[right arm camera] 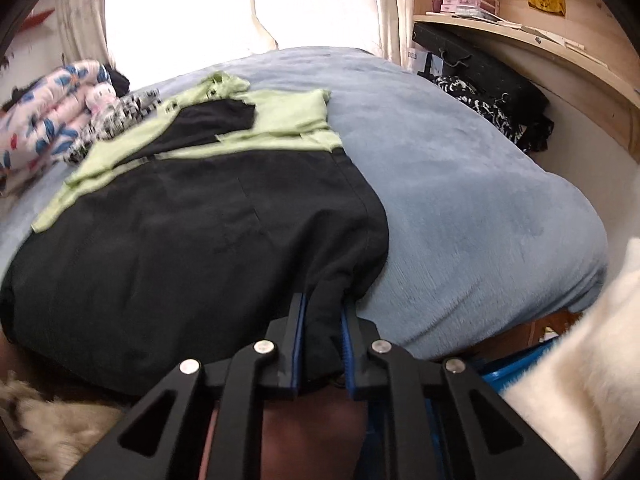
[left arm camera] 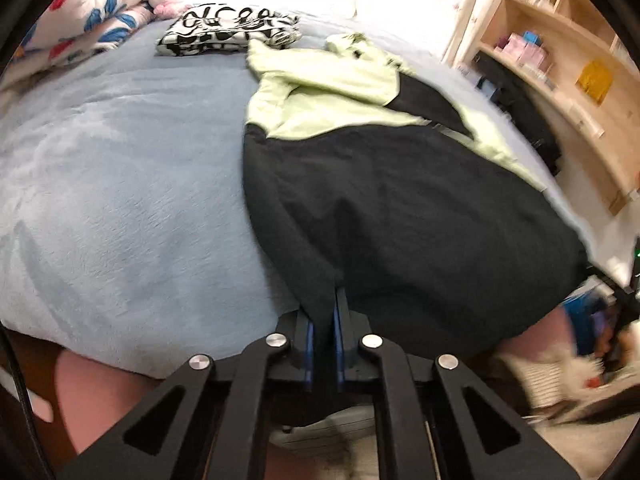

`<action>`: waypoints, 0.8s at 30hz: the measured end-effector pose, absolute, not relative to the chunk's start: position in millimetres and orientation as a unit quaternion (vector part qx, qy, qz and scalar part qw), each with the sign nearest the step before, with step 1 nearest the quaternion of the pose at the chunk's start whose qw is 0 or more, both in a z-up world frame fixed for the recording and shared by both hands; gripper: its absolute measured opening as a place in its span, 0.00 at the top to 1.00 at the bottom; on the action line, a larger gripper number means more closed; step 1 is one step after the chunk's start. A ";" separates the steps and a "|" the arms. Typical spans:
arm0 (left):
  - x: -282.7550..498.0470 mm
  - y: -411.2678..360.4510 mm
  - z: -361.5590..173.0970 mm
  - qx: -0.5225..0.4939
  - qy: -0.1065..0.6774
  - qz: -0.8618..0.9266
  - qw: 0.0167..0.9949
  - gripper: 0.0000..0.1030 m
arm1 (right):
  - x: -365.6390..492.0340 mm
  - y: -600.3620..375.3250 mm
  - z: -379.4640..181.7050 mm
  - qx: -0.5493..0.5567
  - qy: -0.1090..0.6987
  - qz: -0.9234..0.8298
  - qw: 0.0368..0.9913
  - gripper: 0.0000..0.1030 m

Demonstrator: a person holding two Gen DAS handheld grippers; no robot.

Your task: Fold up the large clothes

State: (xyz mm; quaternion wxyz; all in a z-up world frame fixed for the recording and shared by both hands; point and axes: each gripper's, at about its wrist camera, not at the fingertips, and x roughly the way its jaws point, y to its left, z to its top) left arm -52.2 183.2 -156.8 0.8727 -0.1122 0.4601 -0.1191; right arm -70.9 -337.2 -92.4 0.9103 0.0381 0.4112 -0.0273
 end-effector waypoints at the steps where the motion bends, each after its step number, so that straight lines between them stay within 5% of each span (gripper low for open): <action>1: -50.8 184.4 -152.2 -0.129 0.456 -0.126 0.871 0.97 | -69.2 -336.5 -86.3 0.049 0.404 -0.020 0.913 0.86; 9: -19.9 193.8 -104.1 -0.263 0.400 -0.137 0.867 0.97 | -38.3 -328.4 -39.1 0.114 0.355 0.026 0.927 0.86; 18: 59.0 213.2 -35.8 -0.320 0.319 -0.126 0.883 0.98 | 49.4 -323.9 27.8 0.136 0.304 0.065 0.941 0.86; 24: 127.8 220.8 -10.9 -0.298 0.295 -0.094 0.903 0.98 | 143.7 -322.2 21.1 0.171 0.336 0.035 0.925 0.89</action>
